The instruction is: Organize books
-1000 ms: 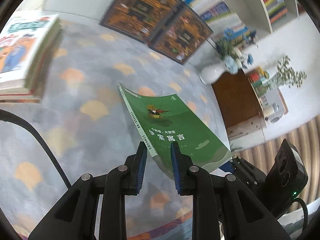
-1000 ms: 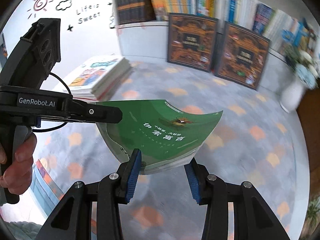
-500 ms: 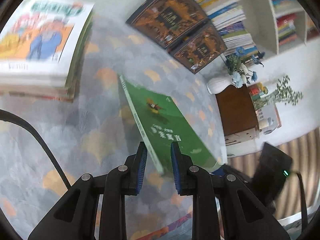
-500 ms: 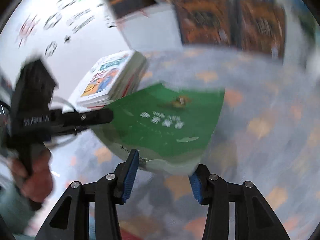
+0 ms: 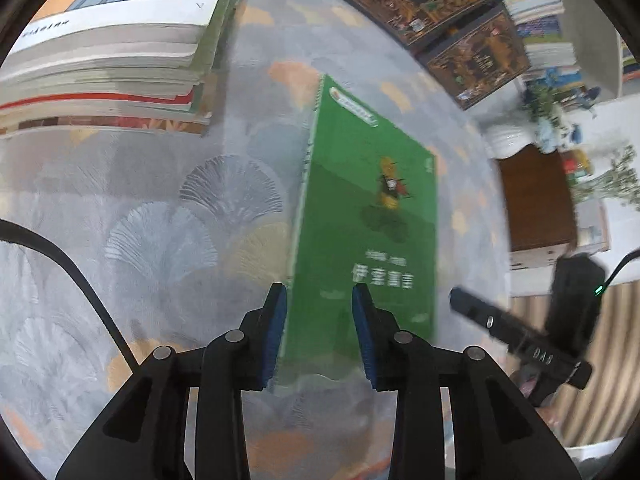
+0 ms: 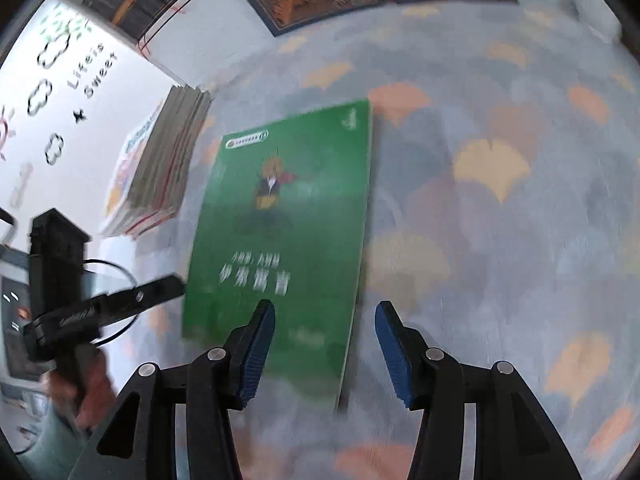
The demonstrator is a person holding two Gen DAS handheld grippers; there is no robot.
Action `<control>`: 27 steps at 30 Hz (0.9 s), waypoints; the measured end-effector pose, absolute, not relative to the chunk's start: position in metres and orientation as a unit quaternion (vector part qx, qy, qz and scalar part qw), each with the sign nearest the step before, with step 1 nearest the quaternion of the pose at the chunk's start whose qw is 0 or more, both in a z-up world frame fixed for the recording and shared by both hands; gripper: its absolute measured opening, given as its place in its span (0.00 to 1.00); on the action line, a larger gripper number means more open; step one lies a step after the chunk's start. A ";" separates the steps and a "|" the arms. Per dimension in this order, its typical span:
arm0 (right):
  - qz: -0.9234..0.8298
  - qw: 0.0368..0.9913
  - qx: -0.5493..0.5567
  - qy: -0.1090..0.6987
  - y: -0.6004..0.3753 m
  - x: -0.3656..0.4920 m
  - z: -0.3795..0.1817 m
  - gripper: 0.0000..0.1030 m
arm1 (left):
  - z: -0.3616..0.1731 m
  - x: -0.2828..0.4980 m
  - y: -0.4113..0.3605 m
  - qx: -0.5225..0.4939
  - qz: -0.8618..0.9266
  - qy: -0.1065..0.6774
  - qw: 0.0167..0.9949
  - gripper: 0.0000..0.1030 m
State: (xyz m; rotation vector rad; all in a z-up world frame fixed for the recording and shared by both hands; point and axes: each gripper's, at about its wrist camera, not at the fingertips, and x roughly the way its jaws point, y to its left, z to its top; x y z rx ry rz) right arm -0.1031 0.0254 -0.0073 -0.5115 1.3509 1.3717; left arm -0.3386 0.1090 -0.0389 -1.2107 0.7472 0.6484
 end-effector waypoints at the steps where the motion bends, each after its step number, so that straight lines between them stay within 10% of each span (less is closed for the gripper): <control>1: 0.569 0.560 -0.232 0.555 0.030 -0.108 -0.010 0.39 | -0.040 -0.336 0.108 -0.540 0.296 0.345 0.708 0.30; 7: 0.573 0.576 -0.265 0.520 0.028 -0.124 -0.017 0.31 | -0.039 -0.339 0.103 -0.546 0.295 0.329 0.712 0.30; 12: 0.579 0.543 -0.187 0.578 0.020 -0.093 -0.026 0.31 | -0.019 -0.369 0.112 -0.644 0.208 0.165 0.718 0.27; 21: 0.571 0.523 -0.117 0.622 0.010 -0.076 -0.034 0.31 | -0.027 -0.331 0.104 -0.590 0.276 0.253 0.715 0.11; 27: 0.548 0.477 -0.072 0.683 0.003 -0.060 -0.043 0.35 | -0.037 -0.338 0.109 -0.686 0.223 0.168 0.672 0.09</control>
